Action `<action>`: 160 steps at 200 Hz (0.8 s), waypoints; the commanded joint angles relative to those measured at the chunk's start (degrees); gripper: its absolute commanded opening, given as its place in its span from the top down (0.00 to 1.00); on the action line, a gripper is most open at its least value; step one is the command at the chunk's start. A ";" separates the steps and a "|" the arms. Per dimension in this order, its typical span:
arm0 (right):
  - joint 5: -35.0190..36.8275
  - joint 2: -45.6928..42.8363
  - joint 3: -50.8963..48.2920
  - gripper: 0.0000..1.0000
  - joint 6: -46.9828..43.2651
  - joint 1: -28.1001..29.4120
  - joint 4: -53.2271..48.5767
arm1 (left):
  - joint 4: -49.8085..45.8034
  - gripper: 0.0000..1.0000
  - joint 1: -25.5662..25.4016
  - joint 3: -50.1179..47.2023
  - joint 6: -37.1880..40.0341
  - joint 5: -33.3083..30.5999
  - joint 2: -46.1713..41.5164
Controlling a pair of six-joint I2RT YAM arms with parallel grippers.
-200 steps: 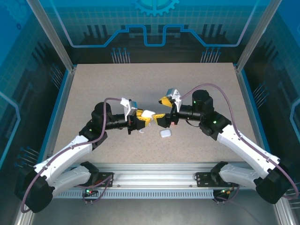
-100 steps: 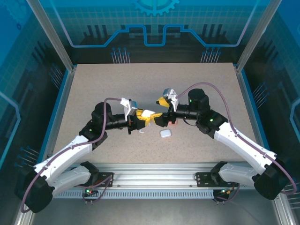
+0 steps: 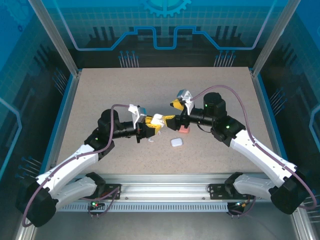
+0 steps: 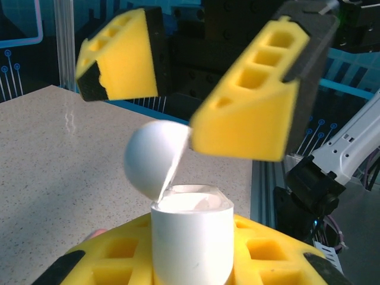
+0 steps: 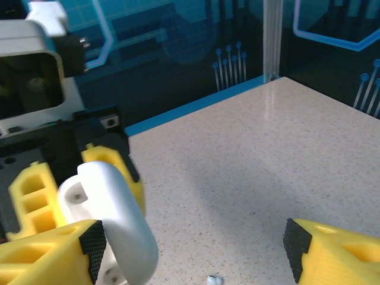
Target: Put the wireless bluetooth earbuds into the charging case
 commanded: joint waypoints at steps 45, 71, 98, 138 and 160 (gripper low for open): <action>0.49 -2.21 0.95 0.17 4.25 -2.14 1.13 | 1.58 0.85 -0.68 -0.76 1.86 1.87 -2.24; 4.05 -3.80 0.79 0.17 6.26 -2.53 -1.73 | 0.71 0.85 -0.68 -1.56 2.28 0.50 -3.91; 11.42 -3.87 -0.16 0.20 10.34 -2.80 -6.85 | 0.39 0.86 -0.66 -3.53 2.76 -1.84 -7.70; 18.53 2.87 0.07 0.24 19.21 -2.77 -14.74 | -1.32 0.86 -0.64 -5.80 3.42 -4.68 -13.48; 18.46 9.89 2.37 0.28 22.04 -2.12 -17.94 | -2.24 0.85 -0.68 -6.21 3.73 -4.98 -15.58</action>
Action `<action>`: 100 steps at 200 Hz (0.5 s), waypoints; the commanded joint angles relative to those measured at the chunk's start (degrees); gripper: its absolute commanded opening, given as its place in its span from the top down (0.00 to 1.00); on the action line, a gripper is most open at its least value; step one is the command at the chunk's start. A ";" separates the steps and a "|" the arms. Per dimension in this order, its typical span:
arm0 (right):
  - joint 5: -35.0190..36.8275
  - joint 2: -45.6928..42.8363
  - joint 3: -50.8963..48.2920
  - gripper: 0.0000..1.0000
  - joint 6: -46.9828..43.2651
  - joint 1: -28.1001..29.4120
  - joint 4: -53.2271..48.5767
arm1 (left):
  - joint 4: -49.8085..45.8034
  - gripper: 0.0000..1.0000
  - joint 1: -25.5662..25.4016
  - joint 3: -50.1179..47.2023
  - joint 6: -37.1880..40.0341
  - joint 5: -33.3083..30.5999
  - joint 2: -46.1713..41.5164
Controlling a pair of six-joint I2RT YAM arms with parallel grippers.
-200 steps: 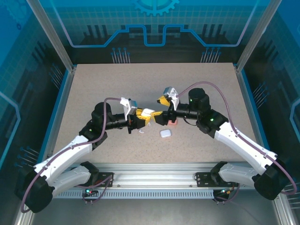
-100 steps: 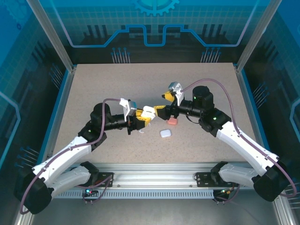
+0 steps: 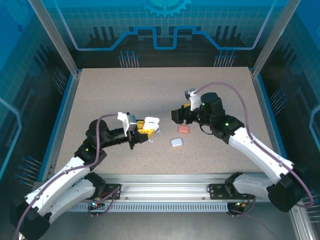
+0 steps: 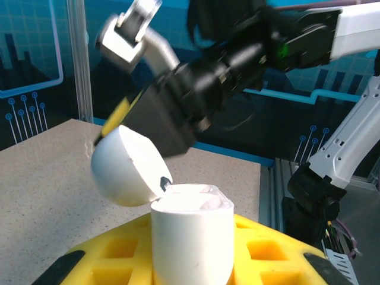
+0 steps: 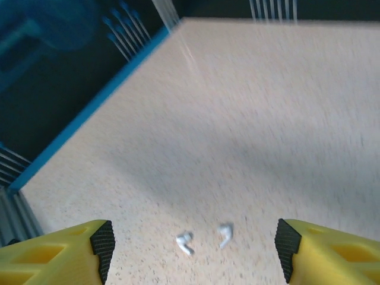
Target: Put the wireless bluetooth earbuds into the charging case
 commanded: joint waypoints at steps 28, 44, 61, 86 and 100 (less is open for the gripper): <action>4.69 16.30 8.06 0.31 7.64 2.79 -11.46 | 0.22 0.86 -0.46 -2.59 1.86 -2.61 -4.50; 8.93 22.46 13.51 0.33 7.65 5.64 -16.00 | 1.45 0.86 -0.42 -3.58 1.68 -2.73 -5.48; 11.51 29.05 19.66 0.36 7.33 7.85 -20.68 | 1.57 0.86 -0.45 -3.86 1.51 -2.80 -6.34; 11.06 37.15 25.68 0.41 8.34 9.16 -22.95 | 1.78 0.86 -0.46 -4.17 1.39 -2.64 -7.37; 11.77 40.61 28.67 0.44 8.57 9.91 -24.29 | 1.63 0.86 -0.46 -4.13 1.42 -2.80 -7.92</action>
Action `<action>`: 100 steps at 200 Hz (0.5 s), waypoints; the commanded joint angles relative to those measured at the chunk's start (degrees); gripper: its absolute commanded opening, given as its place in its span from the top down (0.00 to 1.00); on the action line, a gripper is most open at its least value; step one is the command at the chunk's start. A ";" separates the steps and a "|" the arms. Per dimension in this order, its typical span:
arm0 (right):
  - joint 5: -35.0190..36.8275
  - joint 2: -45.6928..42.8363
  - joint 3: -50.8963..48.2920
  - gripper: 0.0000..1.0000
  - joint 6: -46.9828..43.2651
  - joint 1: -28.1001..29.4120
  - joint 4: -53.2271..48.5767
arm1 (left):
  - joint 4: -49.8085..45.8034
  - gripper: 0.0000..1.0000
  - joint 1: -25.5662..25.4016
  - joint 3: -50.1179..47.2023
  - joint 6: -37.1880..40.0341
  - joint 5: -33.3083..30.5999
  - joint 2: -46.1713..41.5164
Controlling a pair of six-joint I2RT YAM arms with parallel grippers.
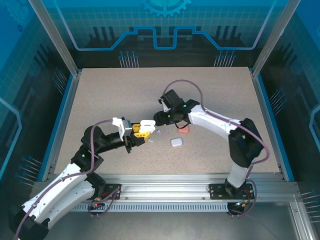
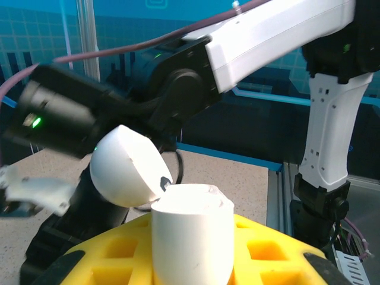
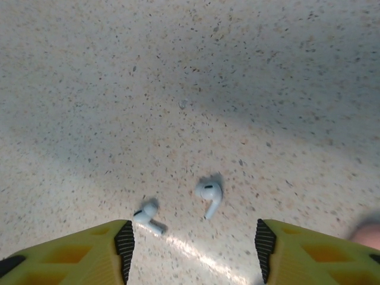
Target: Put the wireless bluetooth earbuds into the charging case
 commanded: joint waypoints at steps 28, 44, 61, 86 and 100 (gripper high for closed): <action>3.92 10.94 9.52 0.47 0.72 2.52 -9.36 | 4.37 0.86 -0.41 -1.59 -0.53 -0.46 -2.49; 5.40 13.81 12.15 0.49 0.28 3.43 -11.48 | 4.99 0.86 -0.44 -1.84 -0.90 -0.45 -2.86; 5.53 16.08 13.89 0.51 0.10 3.99 -12.47 | 5.27 0.86 -0.43 -2.04 -0.95 -0.68 -3.24; 5.76 18.51 15.96 0.53 0.01 4.38 -13.74 | 5.09 0.86 -0.39 -2.00 -0.70 -0.78 -3.48; 5.85 19.63 16.74 0.53 -0.12 4.57 -14.36 | 4.53 0.86 -0.37 -1.84 -0.45 -0.82 -3.49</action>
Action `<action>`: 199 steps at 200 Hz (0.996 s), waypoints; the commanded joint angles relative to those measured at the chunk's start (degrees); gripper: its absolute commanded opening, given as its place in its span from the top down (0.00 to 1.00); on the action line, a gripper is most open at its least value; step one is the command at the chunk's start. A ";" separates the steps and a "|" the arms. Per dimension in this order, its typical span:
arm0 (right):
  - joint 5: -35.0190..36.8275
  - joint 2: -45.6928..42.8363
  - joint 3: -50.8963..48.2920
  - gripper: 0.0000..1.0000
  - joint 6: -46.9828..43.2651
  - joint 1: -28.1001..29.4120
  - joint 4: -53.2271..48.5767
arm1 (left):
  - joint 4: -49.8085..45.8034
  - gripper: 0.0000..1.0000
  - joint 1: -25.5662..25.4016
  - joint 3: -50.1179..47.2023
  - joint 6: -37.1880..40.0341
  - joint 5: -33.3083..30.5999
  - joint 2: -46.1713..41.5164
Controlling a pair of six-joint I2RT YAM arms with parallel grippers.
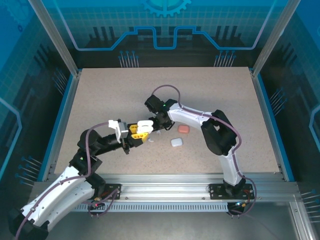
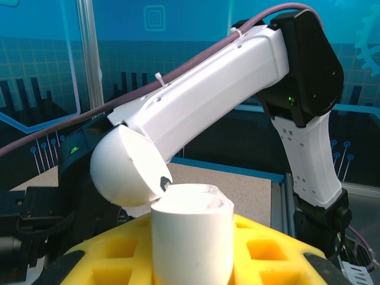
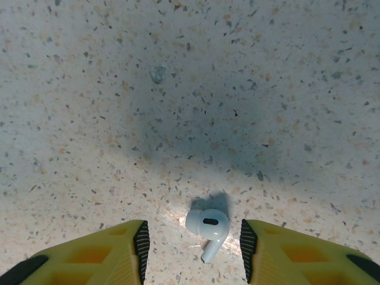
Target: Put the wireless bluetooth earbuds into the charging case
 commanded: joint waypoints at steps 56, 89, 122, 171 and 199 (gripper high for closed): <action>0.79 4.67 4.02 0.56 -0.73 0.69 -4.82 | 1.23 0.85 -0.44 0.00 -0.18 -0.84 -0.52; 0.37 5.46 3.99 0.57 -0.97 0.76 -5.06 | 0.72 0.85 -0.44 0.29 -0.09 -0.85 -0.55; -0.10 6.18 4.07 0.58 -1.07 0.76 -5.06 | 0.45 0.85 -0.39 0.44 -0.12 -0.86 -0.52; -0.55 6.74 4.31 0.62 -1.24 0.92 -5.67 | 0.05 0.85 -0.42 0.35 -0.01 -1.05 -0.56; 0.04 7.15 4.74 0.64 -1.56 1.12 -6.64 | -0.30 0.85 -0.44 0.35 -0.03 -1.16 -0.63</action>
